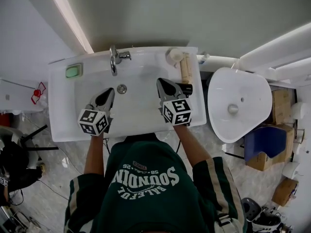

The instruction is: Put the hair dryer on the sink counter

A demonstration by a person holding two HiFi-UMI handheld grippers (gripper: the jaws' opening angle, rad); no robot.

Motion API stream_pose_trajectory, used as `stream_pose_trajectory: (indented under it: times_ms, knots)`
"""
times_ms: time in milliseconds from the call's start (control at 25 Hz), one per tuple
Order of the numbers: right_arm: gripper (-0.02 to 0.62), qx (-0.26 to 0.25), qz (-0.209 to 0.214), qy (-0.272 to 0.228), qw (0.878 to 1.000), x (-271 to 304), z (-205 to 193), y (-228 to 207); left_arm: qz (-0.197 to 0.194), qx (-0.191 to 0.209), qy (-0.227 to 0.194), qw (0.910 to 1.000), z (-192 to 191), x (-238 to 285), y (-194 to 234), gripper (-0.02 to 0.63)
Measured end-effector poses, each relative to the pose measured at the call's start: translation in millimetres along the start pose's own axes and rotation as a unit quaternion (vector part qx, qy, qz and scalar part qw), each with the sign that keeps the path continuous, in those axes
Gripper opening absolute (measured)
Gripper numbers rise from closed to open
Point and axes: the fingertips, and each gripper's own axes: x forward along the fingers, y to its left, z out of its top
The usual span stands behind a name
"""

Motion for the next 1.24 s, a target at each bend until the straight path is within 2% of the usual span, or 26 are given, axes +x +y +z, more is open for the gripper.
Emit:
stream_pose_trajectory:
  times_ms: [640, 1240]
  knots:
    - [0.005, -0.004, 0.031, -0.015, 0.999, -7, 2, -2, 0.008, 0.008, -0.004, 0.9999, 7, 7, -12, 0.052]
    - [0.005, 0.003, 0.035, -0.009, 0.999, -12, -6, -5, 0.005, 0.007, 0.001, 1.0, 3, 9, -19, 0.052]
